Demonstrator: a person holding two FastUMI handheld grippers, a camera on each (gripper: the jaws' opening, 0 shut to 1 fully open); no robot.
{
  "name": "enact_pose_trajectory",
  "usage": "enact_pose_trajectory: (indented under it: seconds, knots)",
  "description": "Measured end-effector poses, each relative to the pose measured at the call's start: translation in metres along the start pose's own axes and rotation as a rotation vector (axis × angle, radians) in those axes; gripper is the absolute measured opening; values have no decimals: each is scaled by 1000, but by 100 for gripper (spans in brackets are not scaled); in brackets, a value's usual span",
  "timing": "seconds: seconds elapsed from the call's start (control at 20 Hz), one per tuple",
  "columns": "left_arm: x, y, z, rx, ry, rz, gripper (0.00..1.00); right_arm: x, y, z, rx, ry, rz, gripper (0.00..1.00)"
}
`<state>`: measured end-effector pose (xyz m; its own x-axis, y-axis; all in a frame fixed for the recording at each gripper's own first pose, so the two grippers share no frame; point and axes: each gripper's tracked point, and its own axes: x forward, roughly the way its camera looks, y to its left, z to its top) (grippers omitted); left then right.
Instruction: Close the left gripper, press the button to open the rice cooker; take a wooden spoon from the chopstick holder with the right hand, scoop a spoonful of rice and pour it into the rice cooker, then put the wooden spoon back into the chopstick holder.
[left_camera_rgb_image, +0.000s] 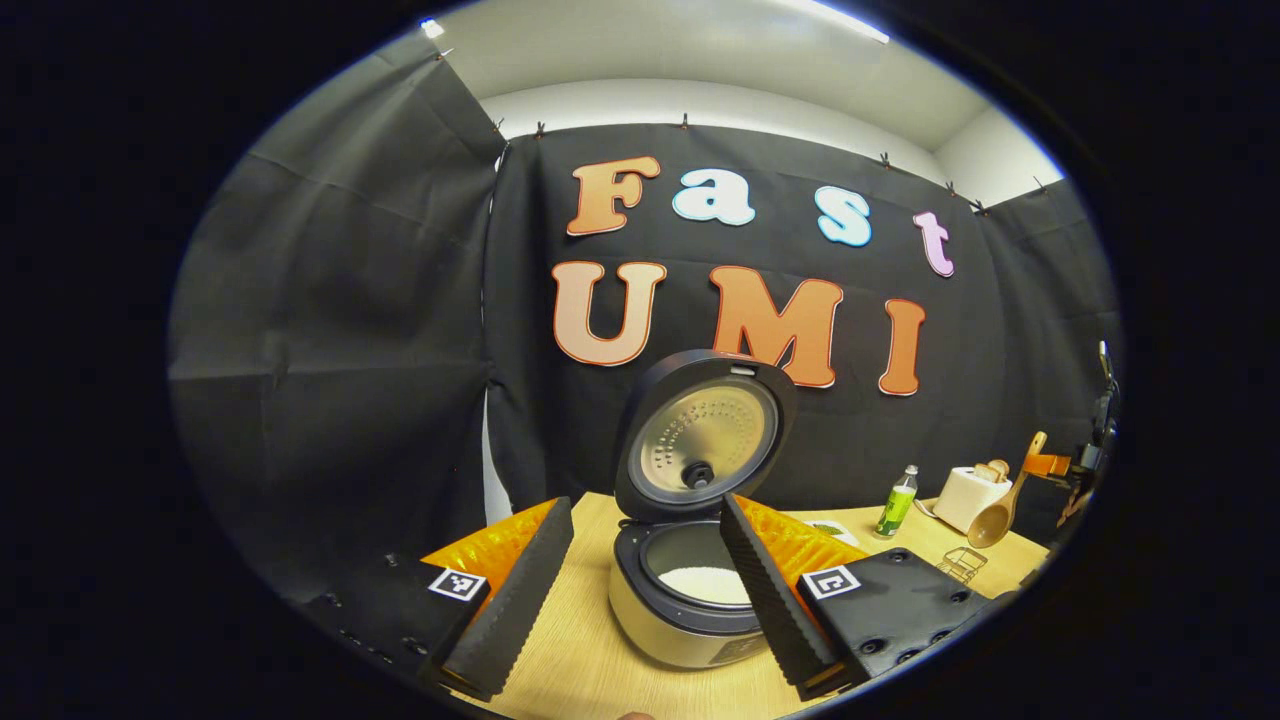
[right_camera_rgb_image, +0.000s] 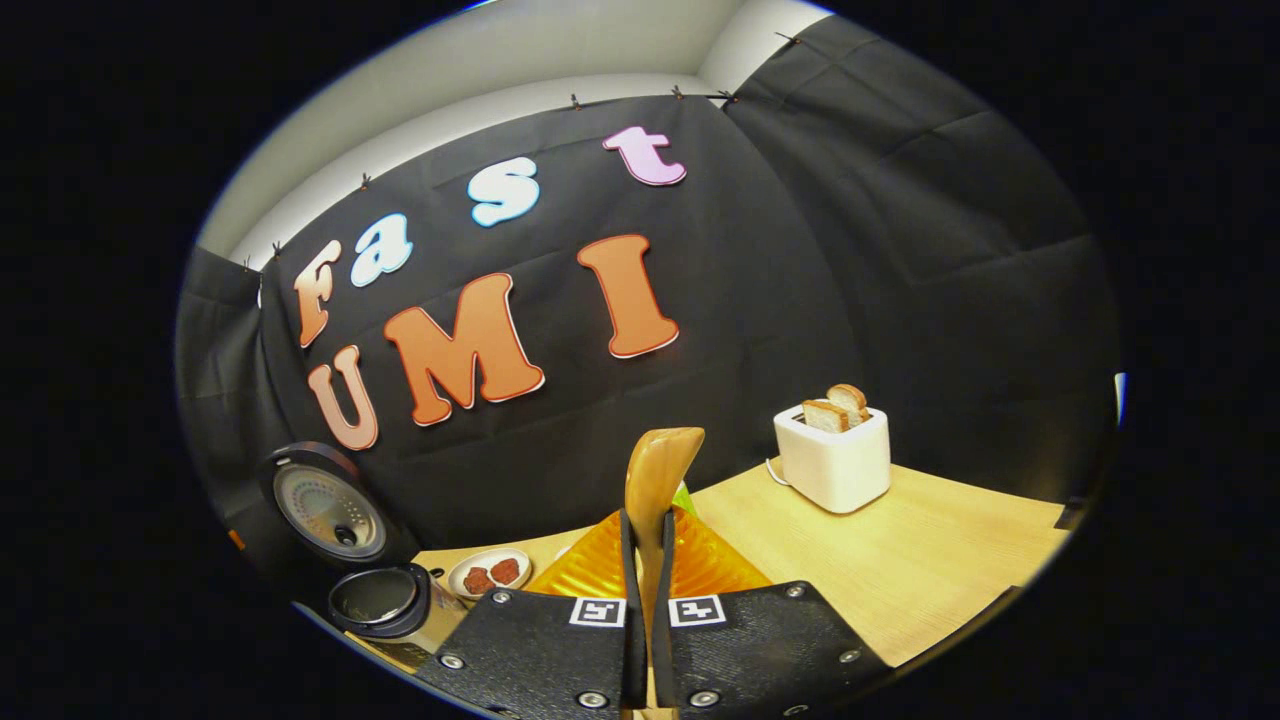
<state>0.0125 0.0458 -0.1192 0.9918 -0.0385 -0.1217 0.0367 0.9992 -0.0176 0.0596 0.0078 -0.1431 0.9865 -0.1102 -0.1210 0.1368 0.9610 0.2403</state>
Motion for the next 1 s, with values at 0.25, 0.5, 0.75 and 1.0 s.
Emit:
enact_pose_trajectory:
  seconds: [0.25, 0.5, 0.75, 1.0]
  knots:
    - [3, -8, -4, 10, 18, -7, 96, 13, -25, -34, -5, 7, -30, 2]
    - [7, -11, -10, 27, 40, 9, 96, 25, -35, -71, 9, 58, -32, 2]
    - [11, -14, -13, 29, 57, 12, 99, 30, -42, -91, 15, 85, -28, 3]
    - [13, -23, -12, 31, 63, 5, 96, 30, -51, -96, -14, 96, -63, 13]
